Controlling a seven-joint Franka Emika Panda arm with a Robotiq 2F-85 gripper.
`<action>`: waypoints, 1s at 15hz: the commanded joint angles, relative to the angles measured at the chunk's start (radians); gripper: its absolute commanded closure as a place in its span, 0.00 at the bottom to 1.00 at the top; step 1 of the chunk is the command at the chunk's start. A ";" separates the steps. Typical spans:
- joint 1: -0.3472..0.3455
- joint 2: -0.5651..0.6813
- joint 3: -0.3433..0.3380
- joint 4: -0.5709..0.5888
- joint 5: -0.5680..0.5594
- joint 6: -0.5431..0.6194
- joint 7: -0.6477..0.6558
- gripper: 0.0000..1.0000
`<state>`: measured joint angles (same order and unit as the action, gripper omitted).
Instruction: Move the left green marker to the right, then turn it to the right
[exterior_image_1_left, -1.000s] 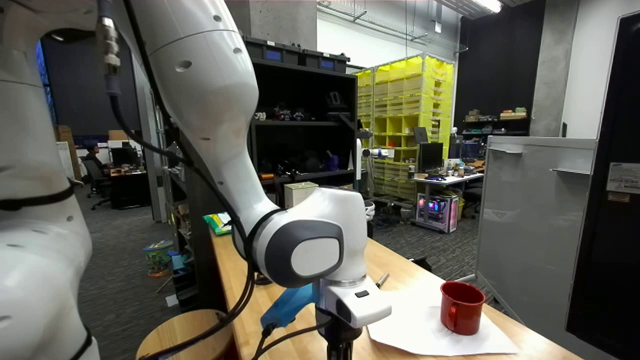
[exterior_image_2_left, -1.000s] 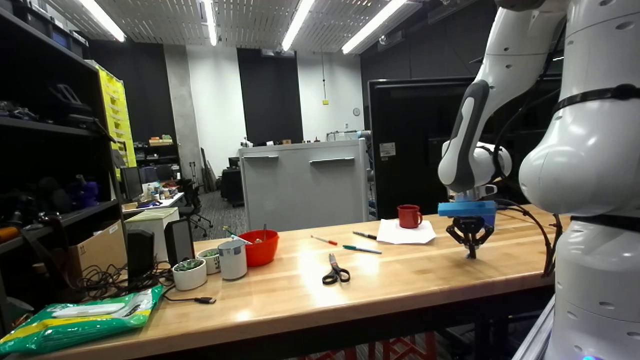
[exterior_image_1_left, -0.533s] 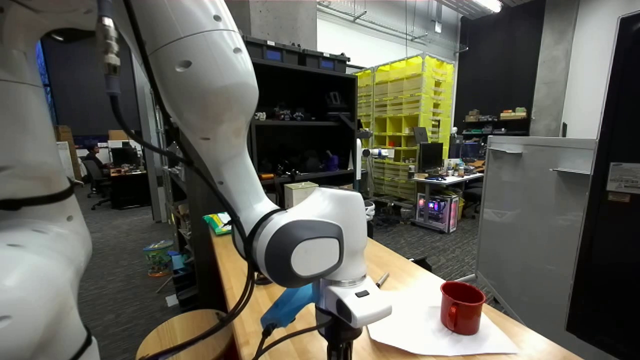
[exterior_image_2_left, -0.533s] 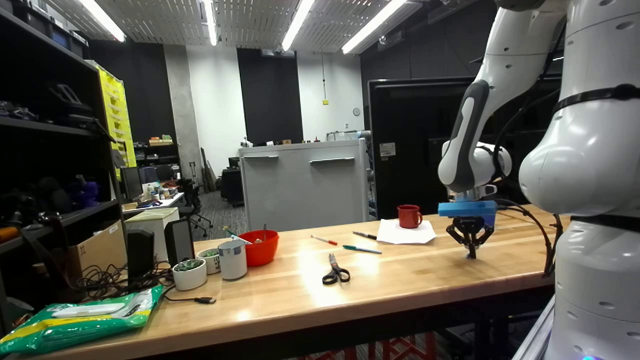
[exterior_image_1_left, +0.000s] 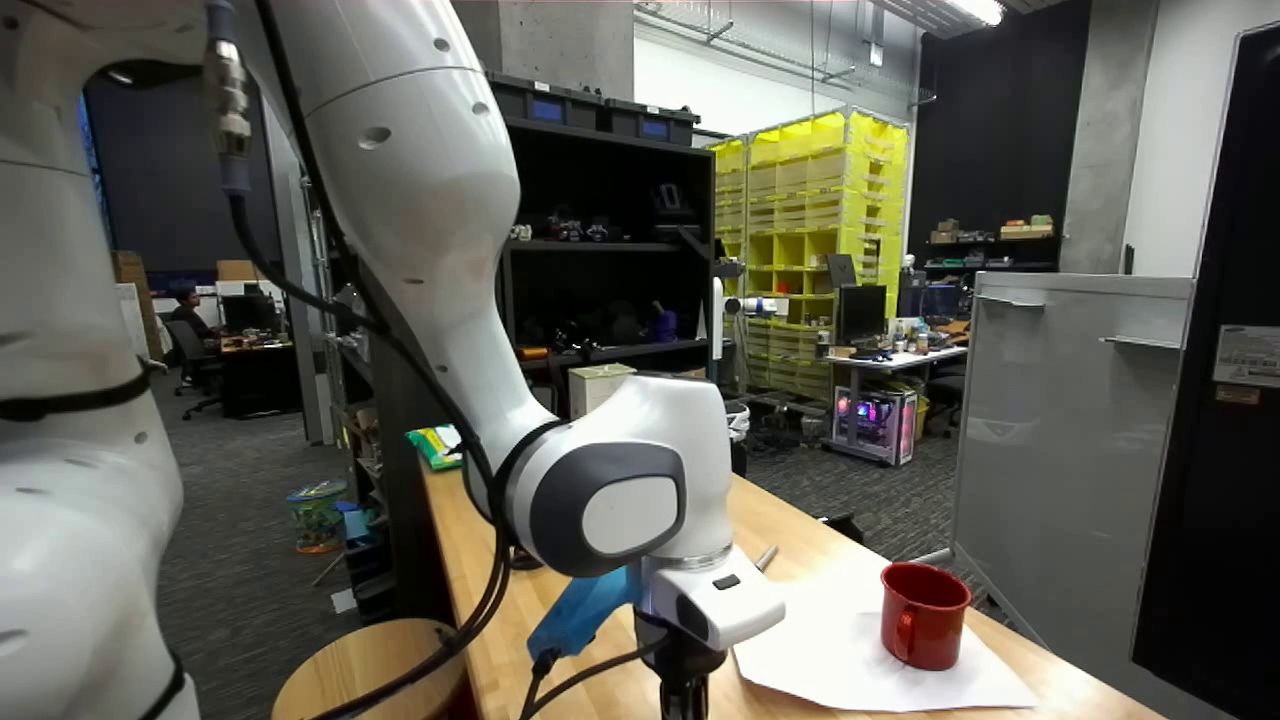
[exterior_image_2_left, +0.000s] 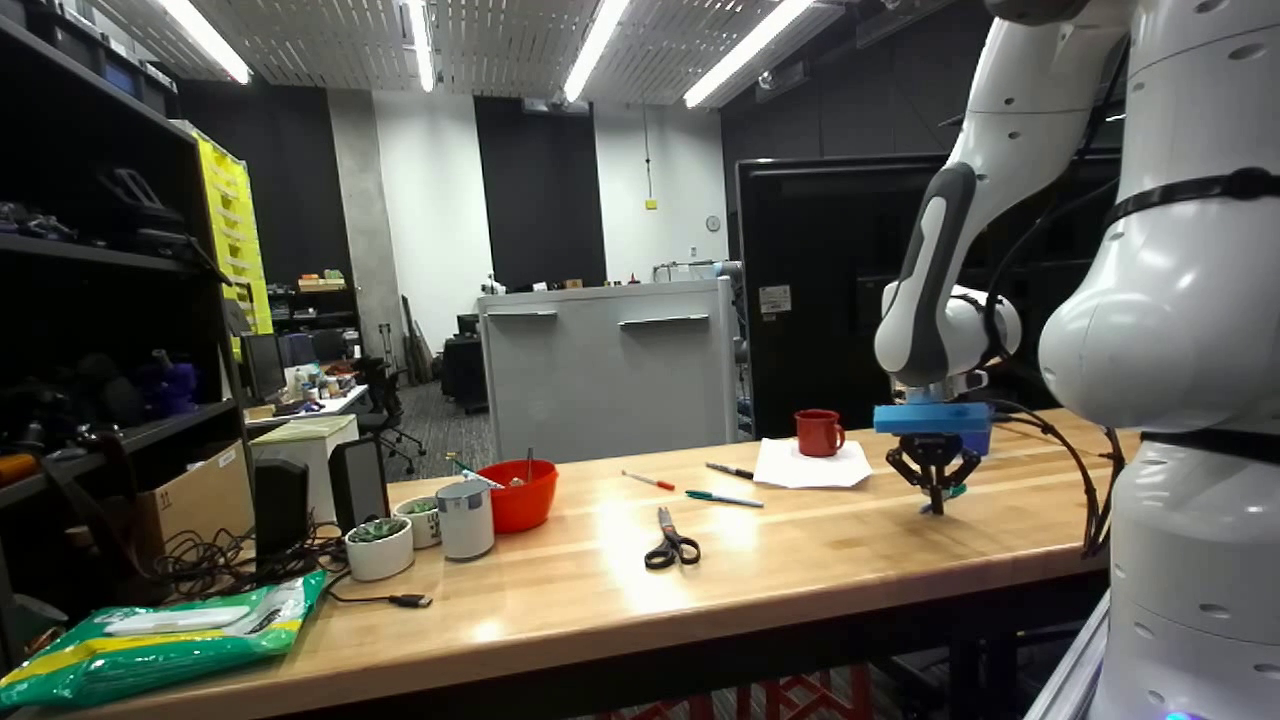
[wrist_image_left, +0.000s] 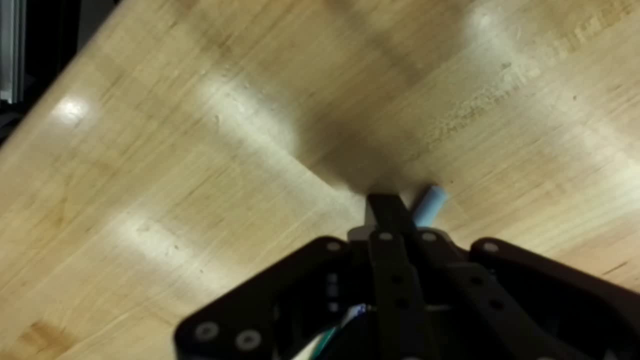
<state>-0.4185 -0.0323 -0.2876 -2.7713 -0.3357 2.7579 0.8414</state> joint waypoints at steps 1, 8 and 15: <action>0.025 0.044 -0.008 0.003 0.008 0.070 -0.022 1.00; 0.042 0.080 -0.016 0.025 0.022 0.136 -0.039 1.00; 0.065 0.114 -0.036 0.068 0.021 0.144 -0.042 1.00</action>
<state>-0.3839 0.0313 -0.2994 -2.7274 -0.3305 2.8764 0.8148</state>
